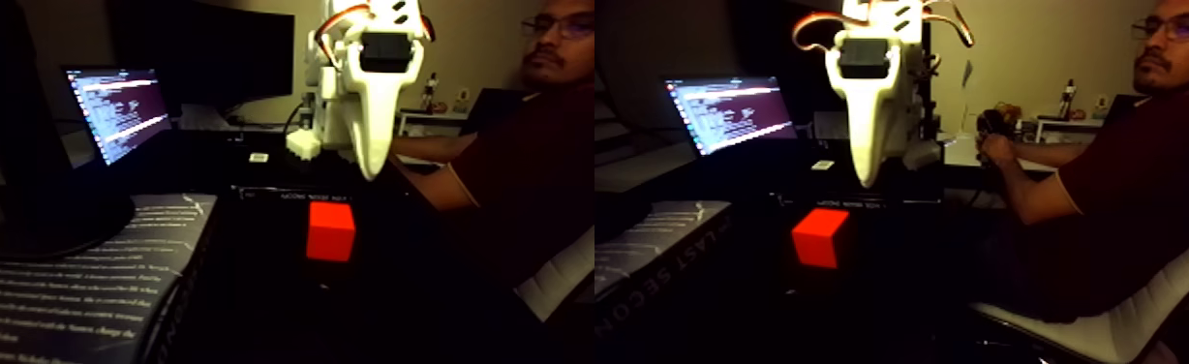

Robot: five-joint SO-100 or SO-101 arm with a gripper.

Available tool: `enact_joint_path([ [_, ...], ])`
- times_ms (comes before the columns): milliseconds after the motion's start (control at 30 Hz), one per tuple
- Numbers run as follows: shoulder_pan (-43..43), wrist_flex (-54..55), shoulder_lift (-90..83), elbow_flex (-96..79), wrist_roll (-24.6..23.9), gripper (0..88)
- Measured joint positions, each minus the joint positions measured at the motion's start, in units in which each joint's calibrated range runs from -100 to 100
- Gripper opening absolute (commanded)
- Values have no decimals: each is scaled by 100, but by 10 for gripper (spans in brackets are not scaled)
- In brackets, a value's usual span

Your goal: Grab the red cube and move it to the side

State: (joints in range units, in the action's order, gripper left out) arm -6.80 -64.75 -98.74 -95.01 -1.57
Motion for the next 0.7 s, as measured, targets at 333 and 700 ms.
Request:
enact_joint_path([
  [333,-8,424,698,218,682,9],
  [700,31,432,2474,2160,1594,176],
])
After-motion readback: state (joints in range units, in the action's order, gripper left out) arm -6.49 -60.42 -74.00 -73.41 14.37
